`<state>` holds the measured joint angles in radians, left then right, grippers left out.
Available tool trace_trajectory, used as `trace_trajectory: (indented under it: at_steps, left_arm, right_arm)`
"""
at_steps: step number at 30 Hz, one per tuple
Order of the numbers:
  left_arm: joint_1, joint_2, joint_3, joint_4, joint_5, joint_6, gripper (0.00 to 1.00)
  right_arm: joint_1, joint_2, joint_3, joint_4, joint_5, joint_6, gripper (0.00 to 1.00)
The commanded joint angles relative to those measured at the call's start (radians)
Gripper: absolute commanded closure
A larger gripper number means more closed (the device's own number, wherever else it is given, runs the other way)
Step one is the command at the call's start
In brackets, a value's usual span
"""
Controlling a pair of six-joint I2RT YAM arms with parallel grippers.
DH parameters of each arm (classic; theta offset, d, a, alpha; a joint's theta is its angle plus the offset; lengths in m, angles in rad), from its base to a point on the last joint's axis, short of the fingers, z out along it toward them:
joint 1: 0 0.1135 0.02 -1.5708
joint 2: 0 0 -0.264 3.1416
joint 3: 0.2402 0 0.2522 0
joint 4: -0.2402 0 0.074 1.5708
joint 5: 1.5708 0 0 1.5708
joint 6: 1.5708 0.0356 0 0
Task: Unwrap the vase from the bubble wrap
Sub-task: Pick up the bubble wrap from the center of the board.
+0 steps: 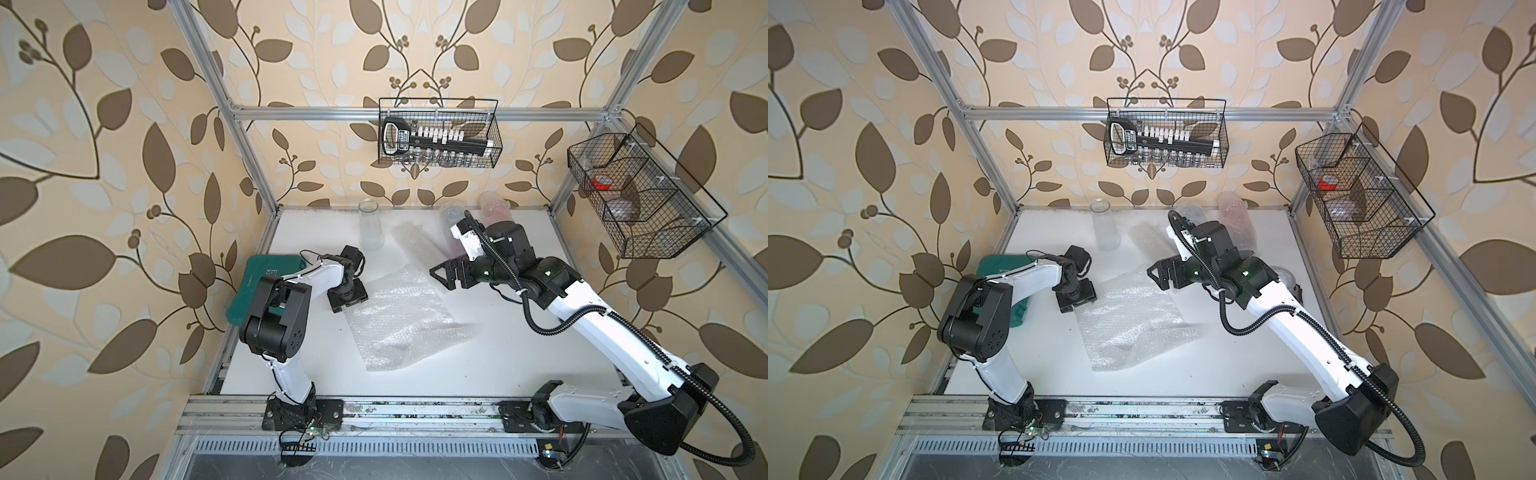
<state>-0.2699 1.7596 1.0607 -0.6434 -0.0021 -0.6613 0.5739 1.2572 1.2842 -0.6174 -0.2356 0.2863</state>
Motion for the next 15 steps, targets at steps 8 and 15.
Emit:
trace_trajectory:
  at_steps: [8, 15]
  left_arm:
    - [-0.011, -0.108, -0.078, -0.032, 0.019, -0.041, 0.77]
    - [0.011, -0.280, -0.047, -0.175, -0.045, 0.015, 0.96]
  right_arm:
    - [0.003, -0.068, -0.054, 0.013, 0.041, -0.009, 0.01]
    - [0.003, -0.045, -0.049, 0.024, 0.029, -0.019, 0.01]
